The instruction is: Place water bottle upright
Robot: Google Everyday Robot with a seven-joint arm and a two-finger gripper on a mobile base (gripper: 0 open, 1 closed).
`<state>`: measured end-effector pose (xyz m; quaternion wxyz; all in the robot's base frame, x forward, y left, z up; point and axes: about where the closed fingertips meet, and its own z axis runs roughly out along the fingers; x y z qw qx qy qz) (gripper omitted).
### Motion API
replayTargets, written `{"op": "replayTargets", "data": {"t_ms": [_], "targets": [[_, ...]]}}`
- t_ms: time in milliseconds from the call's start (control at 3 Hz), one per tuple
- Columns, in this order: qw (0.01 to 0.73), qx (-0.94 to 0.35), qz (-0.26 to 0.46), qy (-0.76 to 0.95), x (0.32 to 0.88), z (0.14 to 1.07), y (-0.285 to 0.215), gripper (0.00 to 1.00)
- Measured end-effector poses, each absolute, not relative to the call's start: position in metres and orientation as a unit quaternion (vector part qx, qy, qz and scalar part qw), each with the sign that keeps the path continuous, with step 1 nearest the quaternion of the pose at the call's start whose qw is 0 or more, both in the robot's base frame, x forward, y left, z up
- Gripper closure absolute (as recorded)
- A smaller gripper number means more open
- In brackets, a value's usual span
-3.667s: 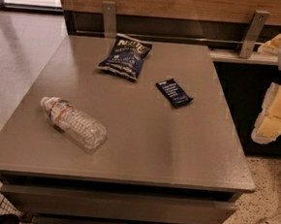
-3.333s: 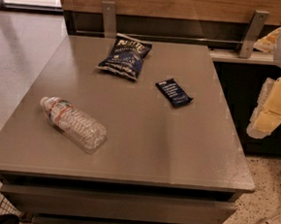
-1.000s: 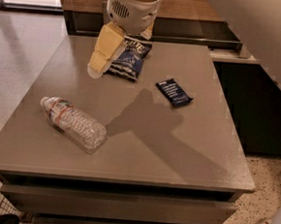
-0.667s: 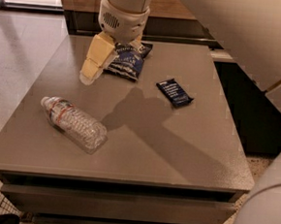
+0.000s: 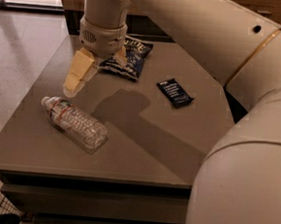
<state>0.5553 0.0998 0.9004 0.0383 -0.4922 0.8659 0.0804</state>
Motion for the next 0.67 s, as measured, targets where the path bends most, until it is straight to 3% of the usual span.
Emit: {"op": "replayTargets", "data": {"t_ms": [667], "targets": [[-0.009,-0.473,0.089,0.877,0.533,0.868,0.135,0.00]]}}
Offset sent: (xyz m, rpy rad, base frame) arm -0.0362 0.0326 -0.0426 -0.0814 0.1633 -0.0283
